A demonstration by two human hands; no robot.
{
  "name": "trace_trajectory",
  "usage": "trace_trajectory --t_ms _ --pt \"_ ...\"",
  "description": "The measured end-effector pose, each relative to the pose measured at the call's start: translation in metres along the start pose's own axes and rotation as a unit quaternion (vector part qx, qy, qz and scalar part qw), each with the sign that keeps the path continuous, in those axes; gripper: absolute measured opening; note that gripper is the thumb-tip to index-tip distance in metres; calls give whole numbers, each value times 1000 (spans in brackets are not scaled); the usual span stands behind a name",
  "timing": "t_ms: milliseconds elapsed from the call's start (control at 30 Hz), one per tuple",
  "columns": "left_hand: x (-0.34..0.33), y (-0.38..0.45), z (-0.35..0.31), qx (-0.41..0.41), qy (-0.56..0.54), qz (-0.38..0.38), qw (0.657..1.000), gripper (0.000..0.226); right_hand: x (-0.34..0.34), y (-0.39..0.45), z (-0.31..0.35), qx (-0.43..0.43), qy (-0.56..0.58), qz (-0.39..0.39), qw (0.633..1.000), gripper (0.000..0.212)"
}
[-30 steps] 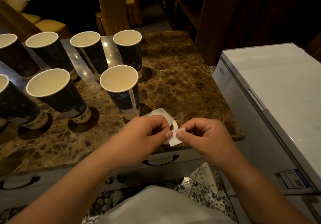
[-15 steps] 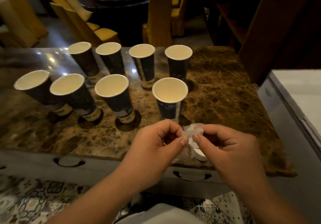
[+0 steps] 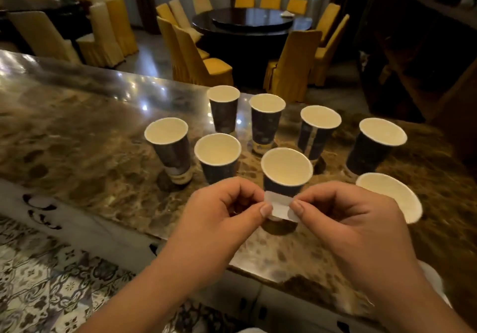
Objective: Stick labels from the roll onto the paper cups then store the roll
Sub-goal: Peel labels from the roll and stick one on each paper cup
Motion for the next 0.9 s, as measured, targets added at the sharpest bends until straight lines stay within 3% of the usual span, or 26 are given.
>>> trace_trajectory --t_ms 67,167,267,367,433,533,700,800,900 --pt "30 12 9 20 -34 -26 999 13 -28 22 11 15 -2 2 1000 3" --pt "76 33 18 21 -42 -77 996 14 -63 55 20 34 -6 -23 999 11" --pt "128 61 16 -22 -22 -131 991 15 -90 89 26 43 -4 -66 997 3" --pt "174 109 21 -87 16 -136 987 12 -112 119 29 42 -33 -89 995 7" --pt "189 153 35 -101 85 -106 986 17 -121 135 28 32 -51 -104 993 4" --pt "188 224 68 -97 203 -8 974 42 -129 149 24 12 -68 -127 989 5" --pt "145 304 145 -32 272 130 953 91 -136 159 14 -16 -105 -151 983 3" --pt "118 322 172 -18 228 184 956 100 -137 166 10 -26 -118 -150 981 4" --pt "103 334 184 -25 163 188 968 97 -138 172 5 -30 -129 -154 979 8"
Point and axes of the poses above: each hand's wrist, its own y-axis towards the middle knuckle, its own x-axis out of the back of the hand, z = x × y, the point moved 4 cm from there along y, towards the middle knuckle, and after that the axes turned 8 degrees about y, right-handed, at the moved point
